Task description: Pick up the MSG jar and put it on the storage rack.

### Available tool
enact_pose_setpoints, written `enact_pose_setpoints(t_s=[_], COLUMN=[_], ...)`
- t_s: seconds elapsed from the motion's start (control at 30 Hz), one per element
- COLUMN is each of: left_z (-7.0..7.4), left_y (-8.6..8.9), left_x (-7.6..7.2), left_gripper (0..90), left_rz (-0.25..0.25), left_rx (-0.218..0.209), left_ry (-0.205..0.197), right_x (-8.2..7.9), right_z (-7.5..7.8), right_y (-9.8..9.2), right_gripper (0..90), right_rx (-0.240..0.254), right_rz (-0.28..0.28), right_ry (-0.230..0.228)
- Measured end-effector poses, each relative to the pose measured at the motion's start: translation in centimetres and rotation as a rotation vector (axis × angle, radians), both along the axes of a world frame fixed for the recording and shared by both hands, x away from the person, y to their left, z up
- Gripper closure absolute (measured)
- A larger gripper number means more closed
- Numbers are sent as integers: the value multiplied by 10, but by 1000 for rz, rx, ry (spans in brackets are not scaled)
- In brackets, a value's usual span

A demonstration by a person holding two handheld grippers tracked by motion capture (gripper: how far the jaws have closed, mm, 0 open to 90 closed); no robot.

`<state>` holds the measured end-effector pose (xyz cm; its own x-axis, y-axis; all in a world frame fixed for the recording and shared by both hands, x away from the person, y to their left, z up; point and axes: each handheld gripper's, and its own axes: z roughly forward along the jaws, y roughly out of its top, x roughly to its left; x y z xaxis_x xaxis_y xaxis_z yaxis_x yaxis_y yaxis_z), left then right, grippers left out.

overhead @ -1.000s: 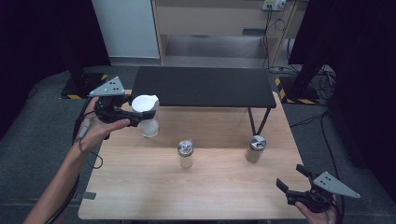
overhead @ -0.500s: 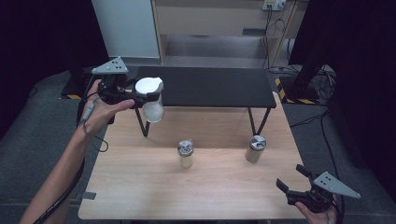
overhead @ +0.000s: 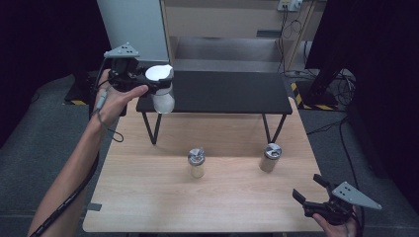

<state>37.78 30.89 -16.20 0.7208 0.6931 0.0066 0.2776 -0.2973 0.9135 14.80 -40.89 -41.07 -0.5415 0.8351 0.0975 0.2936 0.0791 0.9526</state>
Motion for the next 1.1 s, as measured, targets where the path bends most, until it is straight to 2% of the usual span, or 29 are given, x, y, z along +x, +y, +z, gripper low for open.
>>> enact_pose_setpoints(t_s=[0.17, 0.33, 0.7, 1.1], left_z=[-4, -8, -6, -17], left_y=[1, -2, -18, -27], left_x=[10, 20, 31, 43], left_gripper=[296, 296, 296, 296], left_rz=[47, 86, 154, 213], left_rx=[-30, -42, 0, 1], left_ry=[9, 15, 3, 16], right_x=[0, 0, 0, 0], right_z=[0, 0, 0, -1], right_y=[-1, -1, -2, -3], right_gripper=[43, 43, 43, 43], right_rx=[5, 8, 11, 16], right_rz=[0, 1, 3, 6], right_ry=[3, 5, 5, 5])
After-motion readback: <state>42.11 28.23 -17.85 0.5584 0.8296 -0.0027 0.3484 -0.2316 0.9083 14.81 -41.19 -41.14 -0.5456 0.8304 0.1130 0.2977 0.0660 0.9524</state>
